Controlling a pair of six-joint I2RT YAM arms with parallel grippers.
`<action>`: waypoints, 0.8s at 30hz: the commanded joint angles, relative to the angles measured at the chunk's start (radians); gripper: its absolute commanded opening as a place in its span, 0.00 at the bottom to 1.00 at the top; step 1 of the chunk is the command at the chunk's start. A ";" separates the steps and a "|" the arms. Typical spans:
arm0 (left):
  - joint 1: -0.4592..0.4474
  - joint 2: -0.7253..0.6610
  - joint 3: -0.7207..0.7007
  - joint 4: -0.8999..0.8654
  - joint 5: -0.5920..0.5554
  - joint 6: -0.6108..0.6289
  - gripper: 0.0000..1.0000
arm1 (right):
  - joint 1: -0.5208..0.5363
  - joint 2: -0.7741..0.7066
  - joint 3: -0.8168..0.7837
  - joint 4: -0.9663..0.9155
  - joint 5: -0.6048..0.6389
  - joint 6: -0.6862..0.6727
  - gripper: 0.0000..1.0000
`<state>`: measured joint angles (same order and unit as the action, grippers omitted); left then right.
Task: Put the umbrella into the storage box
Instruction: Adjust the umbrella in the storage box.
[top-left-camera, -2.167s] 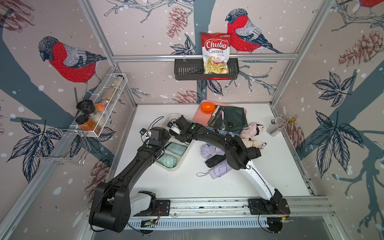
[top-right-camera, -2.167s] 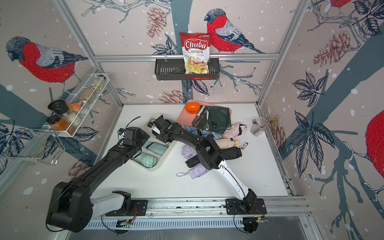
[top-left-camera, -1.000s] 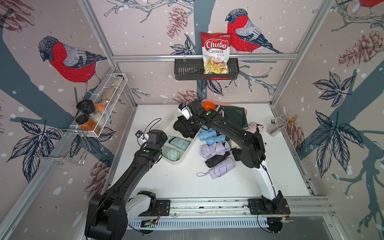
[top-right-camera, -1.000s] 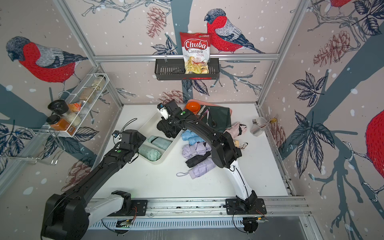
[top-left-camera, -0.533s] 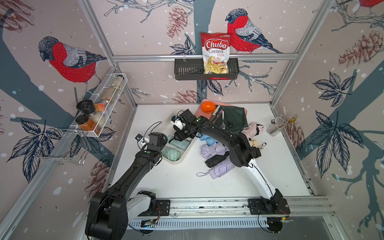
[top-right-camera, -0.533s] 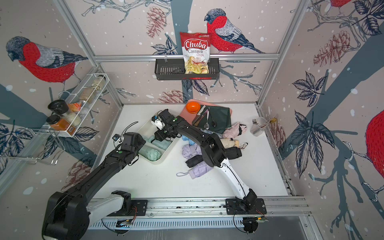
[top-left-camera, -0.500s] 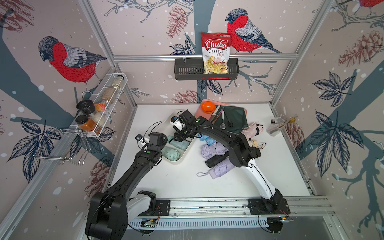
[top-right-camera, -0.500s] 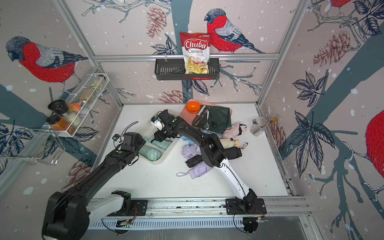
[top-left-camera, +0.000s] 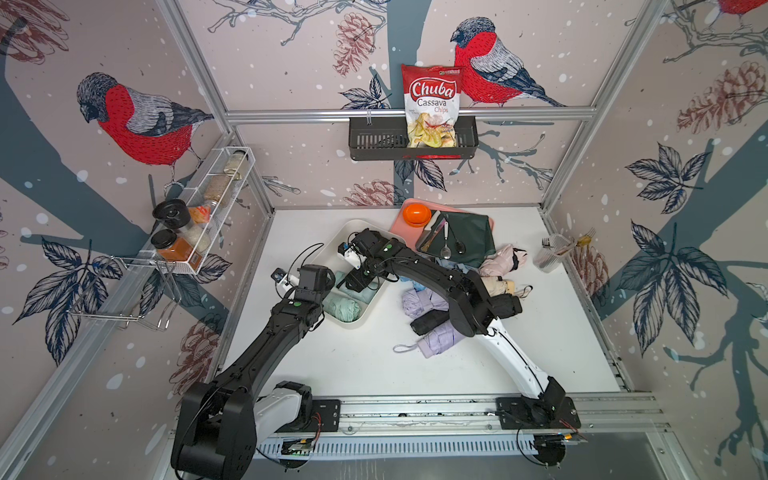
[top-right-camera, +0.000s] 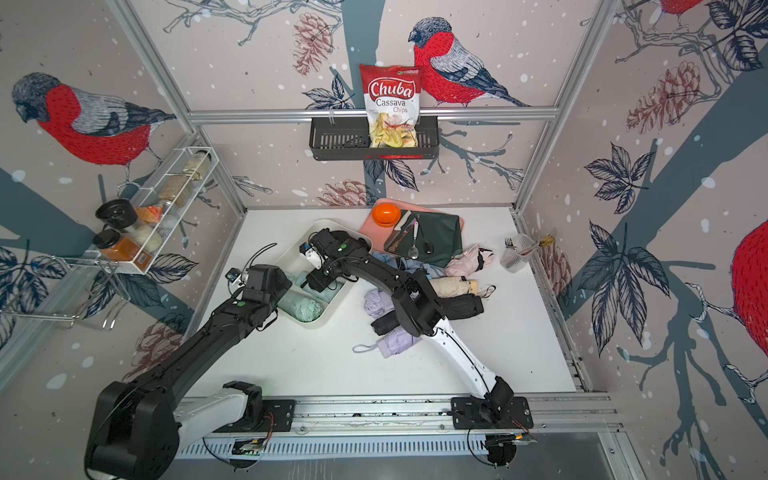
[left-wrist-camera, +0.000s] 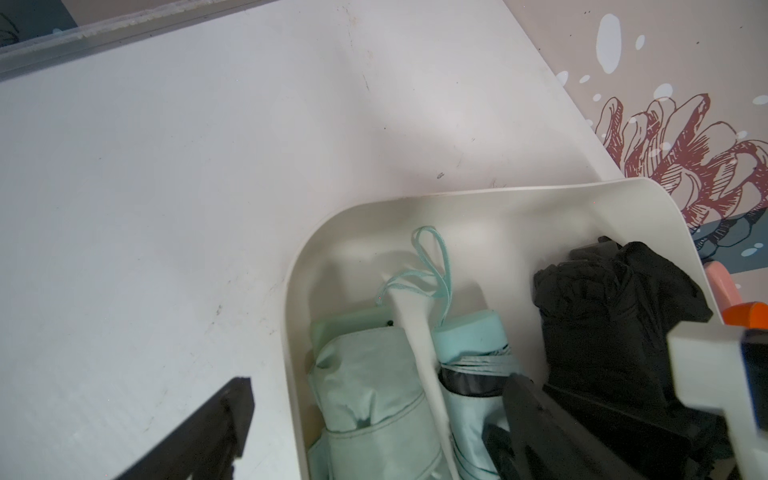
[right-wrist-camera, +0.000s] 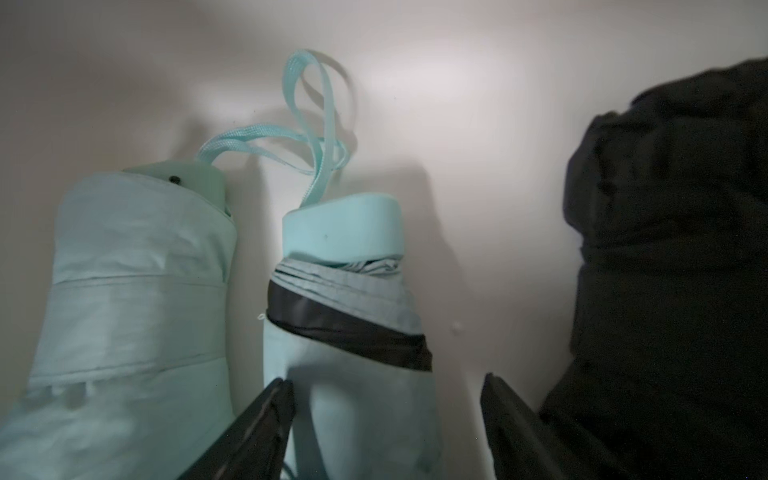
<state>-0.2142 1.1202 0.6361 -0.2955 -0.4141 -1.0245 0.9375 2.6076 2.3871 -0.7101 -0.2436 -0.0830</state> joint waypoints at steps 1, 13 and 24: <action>0.003 0.006 0.002 0.028 0.009 -0.006 0.97 | 0.015 0.014 0.007 -0.037 -0.008 -0.033 0.76; 0.003 0.012 0.007 0.027 0.017 -0.009 0.97 | 0.022 -0.010 0.011 -0.040 0.078 -0.034 0.49; 0.003 0.006 0.007 0.030 0.015 -0.006 0.97 | 0.015 -0.015 0.012 -0.012 0.358 -0.071 0.51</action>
<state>-0.2142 1.1297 0.6380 -0.2726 -0.3935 -1.0325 0.9524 2.5870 2.3928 -0.7353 -0.0071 -0.1295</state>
